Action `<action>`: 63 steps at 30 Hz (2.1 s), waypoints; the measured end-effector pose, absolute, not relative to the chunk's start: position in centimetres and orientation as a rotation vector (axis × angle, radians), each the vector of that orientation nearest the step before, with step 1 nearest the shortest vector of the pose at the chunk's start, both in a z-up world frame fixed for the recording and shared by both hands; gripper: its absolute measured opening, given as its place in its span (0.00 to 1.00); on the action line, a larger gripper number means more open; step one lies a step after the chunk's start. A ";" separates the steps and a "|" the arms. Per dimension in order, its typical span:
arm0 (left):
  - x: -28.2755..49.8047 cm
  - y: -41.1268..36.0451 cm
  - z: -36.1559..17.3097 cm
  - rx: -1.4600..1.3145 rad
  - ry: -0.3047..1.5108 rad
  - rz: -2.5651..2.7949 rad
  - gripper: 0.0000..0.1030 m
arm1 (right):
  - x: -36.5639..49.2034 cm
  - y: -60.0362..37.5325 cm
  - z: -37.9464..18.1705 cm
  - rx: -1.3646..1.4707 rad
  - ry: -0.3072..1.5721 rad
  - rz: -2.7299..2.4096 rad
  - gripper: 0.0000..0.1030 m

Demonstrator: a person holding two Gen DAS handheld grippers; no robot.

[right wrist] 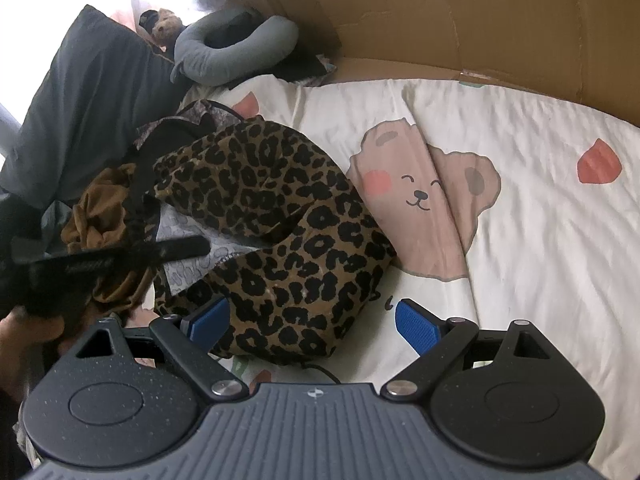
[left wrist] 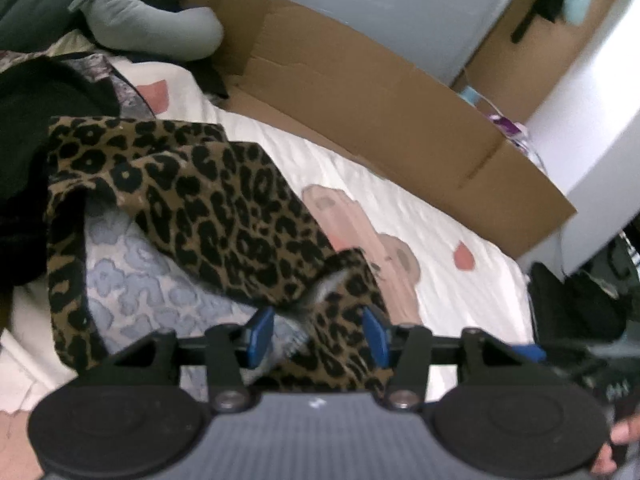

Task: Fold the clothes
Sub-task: 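Lift the leopard-print garment with the left tool while the right tool approaches it, then close the right tool on the leopard-print garment beside the left tool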

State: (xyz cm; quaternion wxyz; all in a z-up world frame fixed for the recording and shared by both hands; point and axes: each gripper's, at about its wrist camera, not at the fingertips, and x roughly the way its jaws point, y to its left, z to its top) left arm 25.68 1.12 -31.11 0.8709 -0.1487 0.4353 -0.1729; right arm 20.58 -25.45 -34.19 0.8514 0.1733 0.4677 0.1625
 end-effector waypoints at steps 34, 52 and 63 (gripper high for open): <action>26.9 -0.3 -33.5 -0.368 0.813 -0.297 0.01 | 25.2 -24.5 -32.7 0.214 0.893 0.383 0.88; 21.5 -8.8 -31.4 -0.129 0.753 -0.592 0.01 | 25.8 -25.2 -32.0 0.434 0.997 0.420 0.58; 18.7 -11.4 -31.4 -0.030 0.743 -0.683 0.01 | 25.3 -25.4 -34.9 0.459 1.128 0.419 0.29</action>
